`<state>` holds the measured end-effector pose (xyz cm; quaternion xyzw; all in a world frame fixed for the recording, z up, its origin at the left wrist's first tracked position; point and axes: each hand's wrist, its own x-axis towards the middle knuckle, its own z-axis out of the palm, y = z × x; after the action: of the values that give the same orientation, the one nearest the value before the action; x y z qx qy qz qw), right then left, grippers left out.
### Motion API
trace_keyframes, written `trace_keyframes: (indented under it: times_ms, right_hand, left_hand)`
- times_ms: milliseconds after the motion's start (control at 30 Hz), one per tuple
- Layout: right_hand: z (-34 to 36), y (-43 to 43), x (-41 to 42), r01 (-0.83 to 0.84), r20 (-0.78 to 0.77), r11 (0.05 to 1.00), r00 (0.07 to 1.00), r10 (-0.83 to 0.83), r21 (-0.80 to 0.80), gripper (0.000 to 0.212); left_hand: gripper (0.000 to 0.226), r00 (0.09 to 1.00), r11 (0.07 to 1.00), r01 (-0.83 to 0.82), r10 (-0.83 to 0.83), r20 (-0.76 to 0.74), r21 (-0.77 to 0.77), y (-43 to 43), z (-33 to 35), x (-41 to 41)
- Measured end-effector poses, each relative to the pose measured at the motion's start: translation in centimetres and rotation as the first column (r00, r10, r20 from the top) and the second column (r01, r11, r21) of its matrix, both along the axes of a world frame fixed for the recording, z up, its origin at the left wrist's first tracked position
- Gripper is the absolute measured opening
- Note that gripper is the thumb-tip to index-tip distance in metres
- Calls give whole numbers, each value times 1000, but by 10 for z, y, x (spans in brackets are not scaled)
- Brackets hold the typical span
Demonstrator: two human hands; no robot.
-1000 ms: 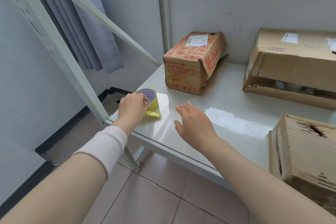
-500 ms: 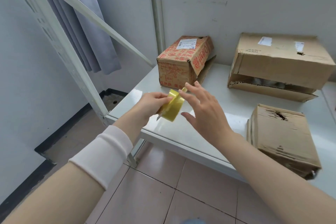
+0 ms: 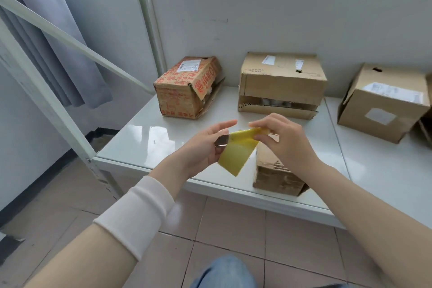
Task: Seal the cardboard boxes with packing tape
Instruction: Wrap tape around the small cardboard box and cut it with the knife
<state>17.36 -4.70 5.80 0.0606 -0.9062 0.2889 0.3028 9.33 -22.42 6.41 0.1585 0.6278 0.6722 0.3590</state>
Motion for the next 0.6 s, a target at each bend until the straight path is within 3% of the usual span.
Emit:
trace_keyframes:
  times_ms: [167,300,433,533,600]
  right_hand:
    - [13,21,25,52,160,965,987,-11,-256,24]
    - [20,36,39,60,257,910,965,52,-410,26]
    - [30,42,45,67,238,836,968,77,-544,23]
    - [38,45,48,62,207,806,975,77,-589,21]
    - [41,47,50,67,194,786,979,68,-614,20]
  left_hand:
    - [32,995,989,93,-97,29,113,22,3,17]
    - [30,986,980,164,-165,-3,114,36,6,27]
    - [28,976,975,214,-211,-49,64,49,16,31]
    - [52,978,974,207,-206,-22,95,57,23,30]
    - [56,979,975,204,-202,-35,89,63,28,33]
